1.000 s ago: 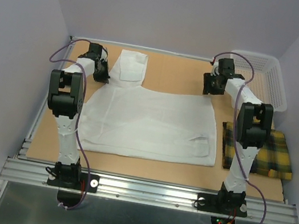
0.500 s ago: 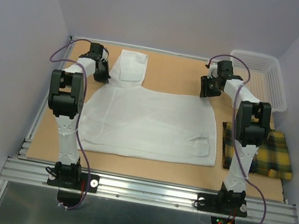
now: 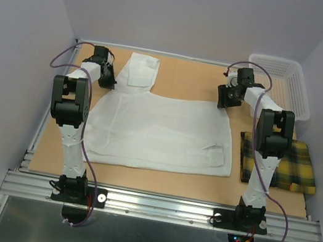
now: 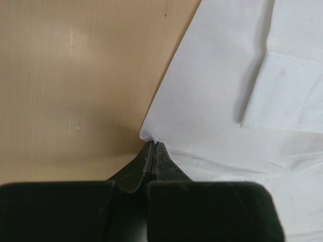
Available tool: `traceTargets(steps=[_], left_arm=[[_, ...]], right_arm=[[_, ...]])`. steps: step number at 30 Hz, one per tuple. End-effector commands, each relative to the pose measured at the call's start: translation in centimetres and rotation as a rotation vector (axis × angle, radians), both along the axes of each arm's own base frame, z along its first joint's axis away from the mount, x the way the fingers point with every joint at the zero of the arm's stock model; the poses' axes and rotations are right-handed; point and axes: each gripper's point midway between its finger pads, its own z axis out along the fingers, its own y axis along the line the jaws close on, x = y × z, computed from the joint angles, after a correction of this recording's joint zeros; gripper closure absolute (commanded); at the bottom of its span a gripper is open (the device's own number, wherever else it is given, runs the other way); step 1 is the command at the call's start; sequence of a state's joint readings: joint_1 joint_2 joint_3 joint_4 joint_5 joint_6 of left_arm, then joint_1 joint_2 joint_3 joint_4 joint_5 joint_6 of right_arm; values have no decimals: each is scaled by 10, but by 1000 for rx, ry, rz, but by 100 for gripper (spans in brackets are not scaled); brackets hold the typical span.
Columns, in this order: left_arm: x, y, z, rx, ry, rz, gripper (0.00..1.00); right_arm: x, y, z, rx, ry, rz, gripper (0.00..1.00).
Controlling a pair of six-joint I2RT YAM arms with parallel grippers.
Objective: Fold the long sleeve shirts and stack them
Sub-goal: Fold the shirt
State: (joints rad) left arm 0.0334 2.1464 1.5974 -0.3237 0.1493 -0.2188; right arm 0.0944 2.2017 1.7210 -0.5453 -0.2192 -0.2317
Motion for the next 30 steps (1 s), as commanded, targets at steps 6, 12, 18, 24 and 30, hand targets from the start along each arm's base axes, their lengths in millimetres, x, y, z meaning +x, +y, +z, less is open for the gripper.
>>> traceTargets(steps=[6,12,18,24,30], left_arm=[[-16,18,-13,55,64,35,100],[-16,20,-15,64,68,40,100],[-16,20,-17,62,71,42,100],[-16,22,-19,74,76,46,100],[-17,25,-20,88,81,52,100]], right_arm=[[13,3,15,39,-60,46,46],[16,13,11,89,-53,81,46],[14,18,3,112,-36,101,50],[22,20,10,120,-57,103,55],[28,21,14,123,-71,107,55]])
